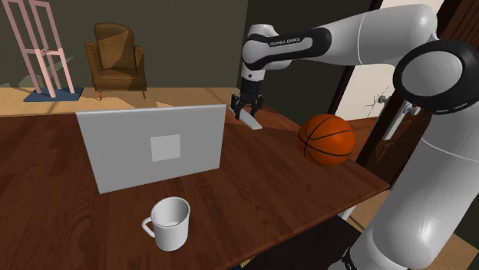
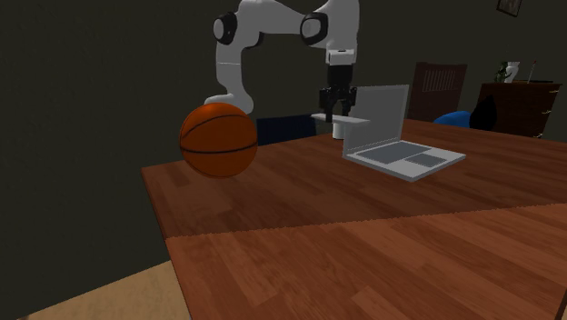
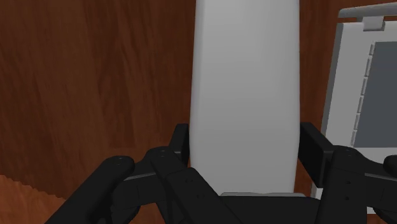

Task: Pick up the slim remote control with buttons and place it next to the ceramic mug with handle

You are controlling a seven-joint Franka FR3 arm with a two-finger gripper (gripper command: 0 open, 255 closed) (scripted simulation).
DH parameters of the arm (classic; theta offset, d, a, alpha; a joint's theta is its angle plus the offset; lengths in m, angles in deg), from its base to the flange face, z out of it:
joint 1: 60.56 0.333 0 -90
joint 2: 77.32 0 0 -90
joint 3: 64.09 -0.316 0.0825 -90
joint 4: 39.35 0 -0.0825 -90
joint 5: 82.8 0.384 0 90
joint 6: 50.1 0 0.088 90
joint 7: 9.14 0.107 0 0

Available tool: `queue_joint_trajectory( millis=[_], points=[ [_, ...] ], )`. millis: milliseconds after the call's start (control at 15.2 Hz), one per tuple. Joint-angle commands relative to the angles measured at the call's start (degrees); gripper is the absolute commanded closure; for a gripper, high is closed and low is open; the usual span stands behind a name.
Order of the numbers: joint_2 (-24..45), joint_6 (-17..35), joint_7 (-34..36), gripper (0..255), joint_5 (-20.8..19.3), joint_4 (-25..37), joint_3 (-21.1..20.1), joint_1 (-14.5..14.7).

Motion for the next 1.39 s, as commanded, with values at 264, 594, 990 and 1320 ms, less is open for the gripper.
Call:
queue_joint_trajectory(
  millis=[264,594,990,1320],
  points=[
    [-4.4,1.29,7.71,255,-0.1,-5.66,-3.64,3.95],
    [-6.26,1.67,14.26,255,0.07,-7.85,-6.96,7.24],
    [-6.68,1.74,22.37,255,0.19,-8.29,-11.13,11.23],
    [-5.47,1.5,29.35,255,-0.1,-6.85,-14.69,14.55]
  ],
)
